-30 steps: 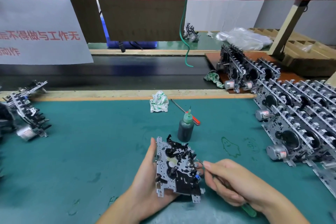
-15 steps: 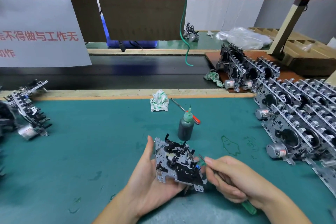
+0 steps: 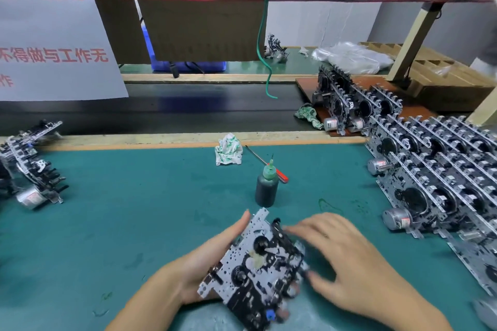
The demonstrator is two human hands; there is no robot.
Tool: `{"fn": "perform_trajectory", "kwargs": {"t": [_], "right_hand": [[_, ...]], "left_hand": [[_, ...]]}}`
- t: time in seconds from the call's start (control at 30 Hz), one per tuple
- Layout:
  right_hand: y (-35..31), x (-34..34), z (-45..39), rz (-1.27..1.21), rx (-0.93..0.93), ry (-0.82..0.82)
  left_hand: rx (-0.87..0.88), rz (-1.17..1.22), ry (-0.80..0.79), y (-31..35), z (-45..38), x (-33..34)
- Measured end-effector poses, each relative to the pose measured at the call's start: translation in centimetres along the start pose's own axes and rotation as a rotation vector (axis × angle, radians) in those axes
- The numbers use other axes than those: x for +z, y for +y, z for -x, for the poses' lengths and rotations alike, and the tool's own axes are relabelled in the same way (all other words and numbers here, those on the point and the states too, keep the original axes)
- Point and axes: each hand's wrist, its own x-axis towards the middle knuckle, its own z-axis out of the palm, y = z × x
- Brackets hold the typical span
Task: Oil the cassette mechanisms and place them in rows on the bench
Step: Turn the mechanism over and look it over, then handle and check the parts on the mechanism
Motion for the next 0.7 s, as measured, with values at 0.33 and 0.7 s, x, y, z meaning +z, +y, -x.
{"fn": "perform_trajectory", "kwargs": {"t": [0.33, 0.7], "right_hand": [[-1.1, 0.5, 2.5, 0.091, -0.039, 0.276], [-2.0, 1.1, 2.5, 0.133, 0.033, 0.291]], "left_hand": [[0.220, -0.650, 0.473, 1.8, 1.0, -0.6], [0.391, -1.574, 0.881, -4.3, 3.0, 1.3]]}}
